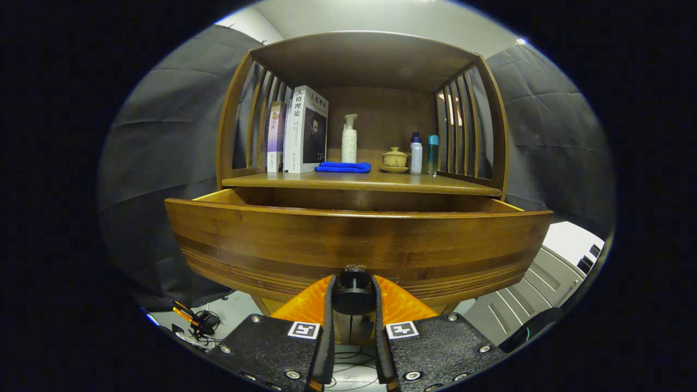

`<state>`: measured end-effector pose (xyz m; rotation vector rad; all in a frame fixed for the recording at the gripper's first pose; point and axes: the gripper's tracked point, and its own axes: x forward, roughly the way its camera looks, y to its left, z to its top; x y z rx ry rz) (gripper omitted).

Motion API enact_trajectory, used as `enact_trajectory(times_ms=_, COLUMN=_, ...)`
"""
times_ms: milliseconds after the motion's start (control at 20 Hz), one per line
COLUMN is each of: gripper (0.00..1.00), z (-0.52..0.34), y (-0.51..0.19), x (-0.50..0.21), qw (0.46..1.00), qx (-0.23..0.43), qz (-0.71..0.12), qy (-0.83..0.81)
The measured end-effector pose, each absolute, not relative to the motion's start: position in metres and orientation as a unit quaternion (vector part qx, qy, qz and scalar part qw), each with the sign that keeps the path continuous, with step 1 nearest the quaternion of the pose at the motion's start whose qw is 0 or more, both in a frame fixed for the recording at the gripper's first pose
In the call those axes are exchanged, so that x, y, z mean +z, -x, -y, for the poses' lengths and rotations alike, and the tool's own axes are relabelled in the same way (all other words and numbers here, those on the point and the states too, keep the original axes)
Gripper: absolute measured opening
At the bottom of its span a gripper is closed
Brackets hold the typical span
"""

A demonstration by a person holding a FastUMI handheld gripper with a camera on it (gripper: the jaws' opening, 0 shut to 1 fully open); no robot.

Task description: Pull open the drawer, take out the items inside it, and place them on the countertop above the cabinet.

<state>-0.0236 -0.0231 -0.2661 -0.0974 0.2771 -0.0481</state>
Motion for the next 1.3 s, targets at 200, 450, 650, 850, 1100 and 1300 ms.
enact_trajectory(times_ms=200, gripper=0.3, z=0.019, y=0.051, x=-0.267, qw=0.988, qx=-0.025, qz=-0.145, qy=0.045)
enact_trajectory(times_ms=450, gripper=0.3, z=0.014, y=0.08, x=-0.27, qw=0.985, qx=-0.013, qz=-0.161, qy=0.057)
enact_trajectory(times_ms=650, gripper=0.3, z=0.013, y=0.1, x=-0.272, qw=0.984, qx=-0.009, qz=-0.171, qy=0.054)
enact_trajectory(times_ms=850, gripper=0.3, z=0.01, y=0.112, x=-0.275, qw=0.982, qx=-0.005, qz=-0.177, qy=0.058)
enact_trajectory(times_ms=1100, gripper=0.33, z=0.009, y=0.115, x=-0.277, qw=0.983, qx=0.0, qz=-0.178, qy=0.048)
enact_trajectory(times_ms=1300, gripper=0.57, z=0.003, y=0.122, x=-0.264, qw=0.986, qx=0.011, qz=-0.161, qy=0.048)
